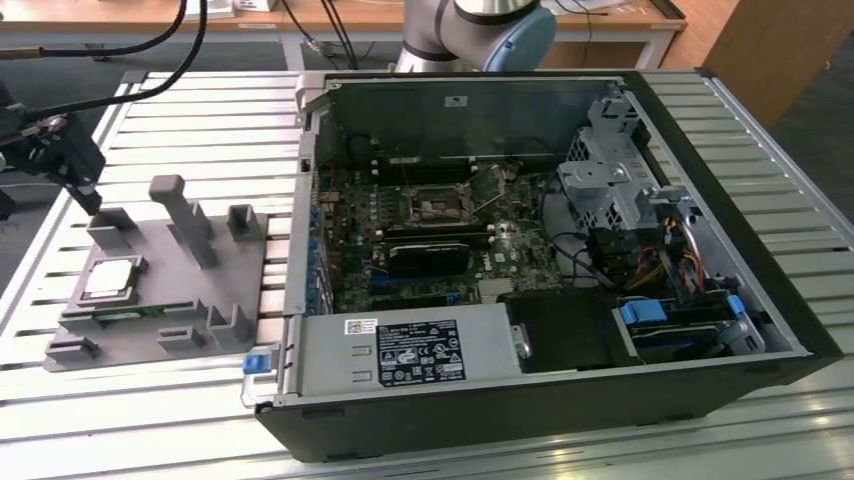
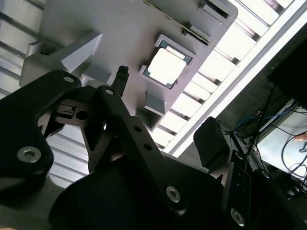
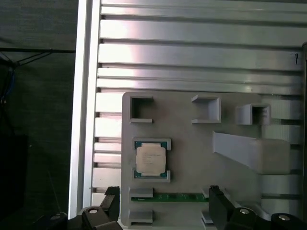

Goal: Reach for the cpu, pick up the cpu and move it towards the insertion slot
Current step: 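Pick up the cpu and move it towards the insertion slot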

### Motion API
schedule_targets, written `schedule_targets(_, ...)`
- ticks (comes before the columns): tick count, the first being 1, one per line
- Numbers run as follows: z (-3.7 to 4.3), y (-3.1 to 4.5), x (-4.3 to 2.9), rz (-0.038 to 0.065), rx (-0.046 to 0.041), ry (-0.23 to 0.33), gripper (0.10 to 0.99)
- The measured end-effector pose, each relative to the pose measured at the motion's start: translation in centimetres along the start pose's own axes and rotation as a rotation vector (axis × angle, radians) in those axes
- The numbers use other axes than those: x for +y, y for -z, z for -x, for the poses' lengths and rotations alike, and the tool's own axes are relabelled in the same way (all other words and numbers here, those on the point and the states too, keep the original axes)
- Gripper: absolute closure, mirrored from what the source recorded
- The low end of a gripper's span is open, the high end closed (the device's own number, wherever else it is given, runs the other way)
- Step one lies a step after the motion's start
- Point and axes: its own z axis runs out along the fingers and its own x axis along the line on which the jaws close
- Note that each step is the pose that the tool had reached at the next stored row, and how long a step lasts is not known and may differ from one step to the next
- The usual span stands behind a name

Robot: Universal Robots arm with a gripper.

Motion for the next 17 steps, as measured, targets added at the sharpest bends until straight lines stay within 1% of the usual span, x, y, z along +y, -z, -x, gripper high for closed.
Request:
schedule_targets(7,-0.24,-1.27,-0.32,0.000,0.0000,0.000,0.263)
schedule_targets(17,-0.46,-3.07,-0.50,0.000,0.0001,0.000,0.263)
